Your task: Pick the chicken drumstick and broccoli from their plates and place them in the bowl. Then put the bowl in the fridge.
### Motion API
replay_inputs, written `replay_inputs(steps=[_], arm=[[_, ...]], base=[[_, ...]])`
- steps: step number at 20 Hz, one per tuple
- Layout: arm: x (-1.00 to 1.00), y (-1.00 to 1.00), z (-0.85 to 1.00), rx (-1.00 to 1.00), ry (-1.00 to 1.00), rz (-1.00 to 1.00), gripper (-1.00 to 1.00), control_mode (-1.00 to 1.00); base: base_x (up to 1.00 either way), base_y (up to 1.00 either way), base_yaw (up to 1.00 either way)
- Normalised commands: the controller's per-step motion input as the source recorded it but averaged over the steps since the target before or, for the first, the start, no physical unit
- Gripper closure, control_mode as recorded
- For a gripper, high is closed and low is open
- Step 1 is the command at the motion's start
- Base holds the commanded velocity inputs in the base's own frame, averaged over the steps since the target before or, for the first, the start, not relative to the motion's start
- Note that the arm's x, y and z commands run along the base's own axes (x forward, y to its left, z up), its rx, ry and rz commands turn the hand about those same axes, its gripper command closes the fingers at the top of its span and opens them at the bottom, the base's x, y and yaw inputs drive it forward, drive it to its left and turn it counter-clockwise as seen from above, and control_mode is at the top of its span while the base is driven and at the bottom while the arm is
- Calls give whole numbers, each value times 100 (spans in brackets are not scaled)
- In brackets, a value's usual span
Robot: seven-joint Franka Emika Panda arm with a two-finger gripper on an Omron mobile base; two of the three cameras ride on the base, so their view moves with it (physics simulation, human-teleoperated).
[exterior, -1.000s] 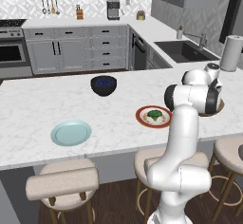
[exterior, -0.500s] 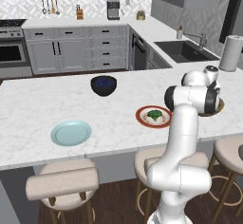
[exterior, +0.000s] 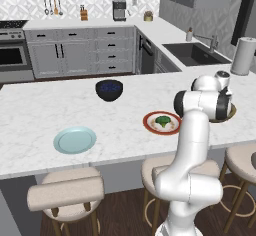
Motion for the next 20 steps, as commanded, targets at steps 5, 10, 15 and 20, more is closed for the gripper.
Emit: replay_inputs(steps=[5,10,15,20], arm=[[-47,10,63,0,-2,2,-100,-100],[-87,32,90,0,-3,3,-100,-100],[-80,84,43,-10,0,16,-100,-100],[-35,100,35,-12,0,23,-100,-100]], base=[[0,0,0],[0,0,0],[0,0,0],[0,0,0]])
